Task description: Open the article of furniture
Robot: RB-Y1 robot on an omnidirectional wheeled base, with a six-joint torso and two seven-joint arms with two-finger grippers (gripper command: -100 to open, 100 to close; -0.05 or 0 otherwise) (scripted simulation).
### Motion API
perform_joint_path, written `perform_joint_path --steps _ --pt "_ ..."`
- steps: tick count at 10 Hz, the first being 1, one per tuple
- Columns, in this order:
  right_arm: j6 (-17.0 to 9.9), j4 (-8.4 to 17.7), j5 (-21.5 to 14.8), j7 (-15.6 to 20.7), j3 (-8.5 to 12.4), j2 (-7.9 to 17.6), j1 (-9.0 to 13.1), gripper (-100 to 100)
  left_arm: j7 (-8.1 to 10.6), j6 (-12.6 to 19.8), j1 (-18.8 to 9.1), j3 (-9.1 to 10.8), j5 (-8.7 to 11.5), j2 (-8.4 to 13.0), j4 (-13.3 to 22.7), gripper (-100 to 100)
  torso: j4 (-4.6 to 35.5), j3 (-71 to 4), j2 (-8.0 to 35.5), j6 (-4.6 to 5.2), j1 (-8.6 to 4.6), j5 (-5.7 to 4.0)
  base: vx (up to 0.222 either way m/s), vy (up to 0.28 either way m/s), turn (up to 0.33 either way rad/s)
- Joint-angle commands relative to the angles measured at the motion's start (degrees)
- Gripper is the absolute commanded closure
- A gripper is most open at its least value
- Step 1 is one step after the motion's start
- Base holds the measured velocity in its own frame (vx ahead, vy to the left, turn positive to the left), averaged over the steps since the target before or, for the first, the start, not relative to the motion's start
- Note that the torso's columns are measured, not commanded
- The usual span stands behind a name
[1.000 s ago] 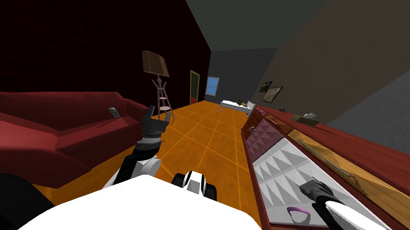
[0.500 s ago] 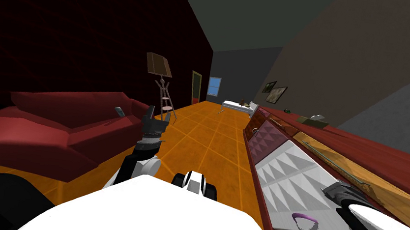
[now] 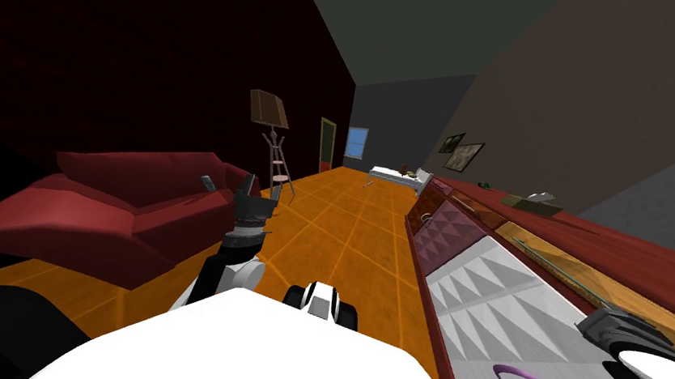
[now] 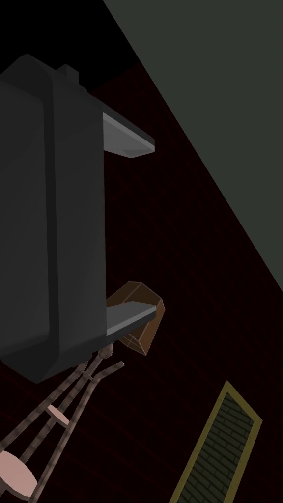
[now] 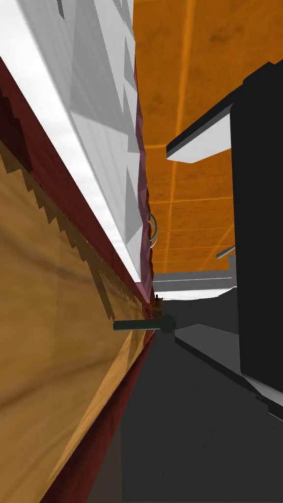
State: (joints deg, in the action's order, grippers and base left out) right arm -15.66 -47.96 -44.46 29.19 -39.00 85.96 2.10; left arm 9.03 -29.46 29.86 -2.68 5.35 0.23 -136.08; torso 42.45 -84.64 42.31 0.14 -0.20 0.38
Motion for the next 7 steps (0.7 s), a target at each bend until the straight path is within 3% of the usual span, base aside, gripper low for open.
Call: perform_joint_path --steps 1,2,3,7 --pt "-1.6 -1.6 2.2 0.8 -0.8 1.5 -0.3 -100 0.00 0.0 0.0 0.00 0.0 0.0 0.0 0 -0.1 0.0 0.0 -0.07 0.03 -0.28 0.004 -0.011 -0.005" --pt "-2.0 -1.8 2.5 1.2 -0.9 1.6 -0.4 -100 0.00 0.0 0.0 0.00 0.0 0.0 0.0 0 -0.2 0.1 0.0 -0.13 0.11 -0.39 0.000 0.000 0.000" --pt "-2.0 -1.8 2.5 1.1 -0.9 1.6 -0.4 100 0.00 0.0 0.0 0.00 0.0 0.0 0.0 0 -0.2 0.1 0.0 -0.14 0.19 -0.38 0.000 0.000 0.000" --pt "-1.6 -1.7 3.0 1.1 -0.9 2.1 -0.4 100 0.00 0.0 0.0 -0.01 0.0 0.0 0.0 0 -0.3 0.1 -0.1 0.04 -0.01 -0.86 0.049 0.158 0.017"
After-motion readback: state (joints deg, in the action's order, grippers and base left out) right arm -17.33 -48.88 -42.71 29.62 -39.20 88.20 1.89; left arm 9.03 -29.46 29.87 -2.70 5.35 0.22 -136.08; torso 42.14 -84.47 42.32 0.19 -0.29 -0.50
